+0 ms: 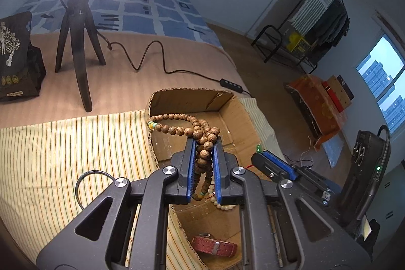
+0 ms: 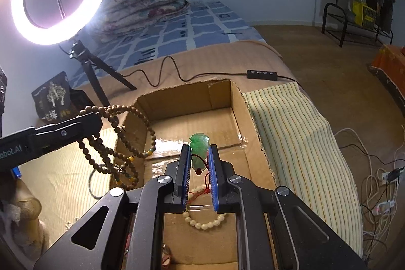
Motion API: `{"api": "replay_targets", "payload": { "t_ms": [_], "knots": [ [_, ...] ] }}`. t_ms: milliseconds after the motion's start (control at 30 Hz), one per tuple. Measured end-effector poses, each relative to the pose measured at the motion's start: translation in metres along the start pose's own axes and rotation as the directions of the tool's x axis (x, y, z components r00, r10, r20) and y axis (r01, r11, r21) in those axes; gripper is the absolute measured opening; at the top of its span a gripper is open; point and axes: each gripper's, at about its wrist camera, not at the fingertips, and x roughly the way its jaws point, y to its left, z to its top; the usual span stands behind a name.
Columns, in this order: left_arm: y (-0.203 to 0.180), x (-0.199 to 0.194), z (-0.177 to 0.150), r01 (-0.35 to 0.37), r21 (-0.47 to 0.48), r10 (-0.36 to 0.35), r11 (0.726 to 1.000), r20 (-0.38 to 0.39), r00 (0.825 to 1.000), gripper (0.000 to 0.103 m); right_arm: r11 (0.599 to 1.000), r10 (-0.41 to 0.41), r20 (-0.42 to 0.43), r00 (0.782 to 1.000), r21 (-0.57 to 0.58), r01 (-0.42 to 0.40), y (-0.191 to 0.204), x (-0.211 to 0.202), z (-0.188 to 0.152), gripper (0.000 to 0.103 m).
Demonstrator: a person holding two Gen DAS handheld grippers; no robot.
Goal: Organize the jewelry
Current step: 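Lift and carry the necklace and pendant with both grippers over the box, then open the left gripper releasing the necklace while the right gripper releases the pendant into the box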
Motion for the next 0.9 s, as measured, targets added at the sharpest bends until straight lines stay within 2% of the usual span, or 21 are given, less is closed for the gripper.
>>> {"api": "replay_targets", "payload": {
  "t_ms": [100,167,233,300,900],
  "knots": [
    [0.002,0.002,0.0,-0.004,-0.002,0.004,1.0,-0.002,1.0,0.011,1.0,-0.007,-0.012,1.0,0.009,0.007,-0.002,0.003,0.0,0.012],
    [0.001,0.002,0.0,-0.017,0.004,0.017,1.0,0.004,1.0,0.027,1.0,-0.01,-0.022,1.0,0.014,0.01,-0.003,0.005,-0.001,0.014],
    [0.001,0.0,0.0,-0.023,0.004,0.023,1.0,0.014,1.0,0.03,1.0,-0.017,-0.031,0.999,0.014,0.017,-0.004,0.006,-0.001,0.034],
    [0.001,-0.001,0.0,-0.024,0.007,0.024,1.0,0.013,1.0,0.03,1.0,-0.023,-0.02,1.0,0.015,0.024,-0.004,0.004,-0.002,0.044],
    [0.0,-0.037,0.001,-0.042,0.025,0.041,0.999,0.049,0.998,0.03,1.0,-0.029,0.024,0.999,-0.006,0.029,0.007,-0.025,0.006,0.044]
  ]
}}
